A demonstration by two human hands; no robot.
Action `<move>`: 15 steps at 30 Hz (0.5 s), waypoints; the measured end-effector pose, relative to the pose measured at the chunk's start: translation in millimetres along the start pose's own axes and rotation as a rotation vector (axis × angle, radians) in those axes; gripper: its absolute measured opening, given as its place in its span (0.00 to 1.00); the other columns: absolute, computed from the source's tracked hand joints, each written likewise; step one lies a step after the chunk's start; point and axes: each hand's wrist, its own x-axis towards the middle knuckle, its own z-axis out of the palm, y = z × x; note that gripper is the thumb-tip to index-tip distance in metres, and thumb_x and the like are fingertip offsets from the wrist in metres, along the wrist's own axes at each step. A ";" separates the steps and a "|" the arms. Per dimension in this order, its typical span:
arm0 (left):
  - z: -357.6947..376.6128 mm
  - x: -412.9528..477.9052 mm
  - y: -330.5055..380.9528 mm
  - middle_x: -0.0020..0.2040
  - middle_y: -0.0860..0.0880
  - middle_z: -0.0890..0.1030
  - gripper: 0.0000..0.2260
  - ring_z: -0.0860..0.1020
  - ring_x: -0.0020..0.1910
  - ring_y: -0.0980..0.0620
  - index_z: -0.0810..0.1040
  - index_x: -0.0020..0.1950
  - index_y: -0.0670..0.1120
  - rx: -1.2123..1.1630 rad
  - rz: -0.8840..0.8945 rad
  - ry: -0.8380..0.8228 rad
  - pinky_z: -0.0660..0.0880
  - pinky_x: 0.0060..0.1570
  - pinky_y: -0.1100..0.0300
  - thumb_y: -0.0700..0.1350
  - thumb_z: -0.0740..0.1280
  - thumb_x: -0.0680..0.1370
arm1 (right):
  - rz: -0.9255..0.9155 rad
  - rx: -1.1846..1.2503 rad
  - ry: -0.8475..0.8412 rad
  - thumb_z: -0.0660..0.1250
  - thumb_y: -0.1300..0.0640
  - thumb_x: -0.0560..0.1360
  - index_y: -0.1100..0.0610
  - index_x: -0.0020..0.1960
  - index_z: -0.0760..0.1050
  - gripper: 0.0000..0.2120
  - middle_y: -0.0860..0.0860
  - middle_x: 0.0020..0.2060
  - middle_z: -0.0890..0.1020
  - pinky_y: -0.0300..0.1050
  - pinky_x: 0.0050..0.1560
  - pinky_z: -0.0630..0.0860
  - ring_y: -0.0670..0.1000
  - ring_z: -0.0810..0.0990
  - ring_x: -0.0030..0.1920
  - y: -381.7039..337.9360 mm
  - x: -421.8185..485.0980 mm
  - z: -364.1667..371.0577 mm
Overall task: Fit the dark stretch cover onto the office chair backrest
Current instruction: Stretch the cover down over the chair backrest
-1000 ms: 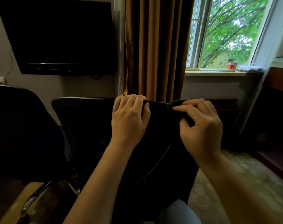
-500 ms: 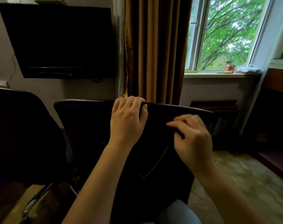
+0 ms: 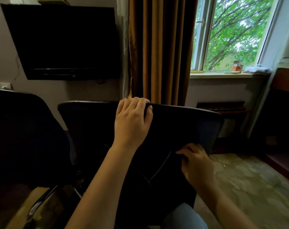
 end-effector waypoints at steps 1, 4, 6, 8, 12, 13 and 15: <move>0.2 -0.5 -1.0 0.51 0.52 0.79 0.15 0.75 0.55 0.52 0.77 0.56 0.47 0.000 0.001 0.001 0.61 0.68 0.56 0.51 0.53 0.81 | -0.005 0.015 0.007 0.71 0.72 0.60 0.54 0.40 0.83 0.16 0.49 0.40 0.80 0.41 0.34 0.75 0.52 0.78 0.43 -2.6 3.0 -3.4; 1.2 0.7 -1.7 0.52 0.52 0.79 0.15 0.75 0.55 0.52 0.77 0.56 0.47 -0.004 -0.002 0.005 0.60 0.68 0.55 0.51 0.53 0.81 | -0.047 0.064 0.106 0.64 0.68 0.66 0.57 0.42 0.83 0.12 0.50 0.41 0.80 0.44 0.39 0.77 0.54 0.78 0.44 -19.3 24.9 -27.5; 2.2 0.3 -0.9 0.51 0.52 0.79 0.15 0.75 0.55 0.52 0.77 0.56 0.47 0.000 -0.004 0.011 0.60 0.69 0.56 0.51 0.53 0.81 | -0.084 0.101 0.199 0.67 0.72 0.67 0.60 0.44 0.83 0.12 0.52 0.42 0.80 0.40 0.46 0.73 0.54 0.77 0.45 -31.3 44.0 -47.4; 3.6 -0.6 0.0 0.51 0.51 0.79 0.15 0.75 0.55 0.51 0.77 0.56 0.47 -0.001 -0.006 0.018 0.60 0.69 0.55 0.51 0.53 0.81 | -0.109 0.119 0.300 0.69 0.74 0.67 0.61 0.46 0.83 0.13 0.53 0.43 0.80 0.37 0.49 0.71 0.54 0.77 0.46 -40.8 62.1 -65.5; 4.3 -1.0 -0.9 0.51 0.51 0.79 0.15 0.75 0.55 0.52 0.77 0.56 0.46 -0.003 -0.007 0.032 0.58 0.69 0.57 0.51 0.54 0.81 | -0.127 0.081 0.379 0.69 0.73 0.68 0.61 0.46 0.83 0.11 0.54 0.43 0.80 0.36 0.51 0.71 0.53 0.77 0.47 -37.9 74.5 -68.6; 4.6 -1.0 -1.3 0.51 0.51 0.79 0.15 0.75 0.55 0.51 0.77 0.55 0.46 -0.003 -0.003 0.035 0.58 0.69 0.57 0.51 0.54 0.81 | -0.116 0.073 0.364 0.69 0.73 0.68 0.61 0.46 0.83 0.11 0.54 0.43 0.80 0.35 0.52 0.70 0.53 0.77 0.47 -33.0 70.0 -62.6; 4.6 0.3 -1.2 0.51 0.51 0.80 0.15 0.75 0.55 0.51 0.77 0.55 0.46 0.000 -0.004 0.031 0.59 0.69 0.56 0.51 0.54 0.81 | -0.101 0.056 0.310 0.66 0.72 0.69 0.61 0.45 0.83 0.11 0.54 0.42 0.79 0.35 0.51 0.70 0.54 0.76 0.46 -19.9 53.4 -43.9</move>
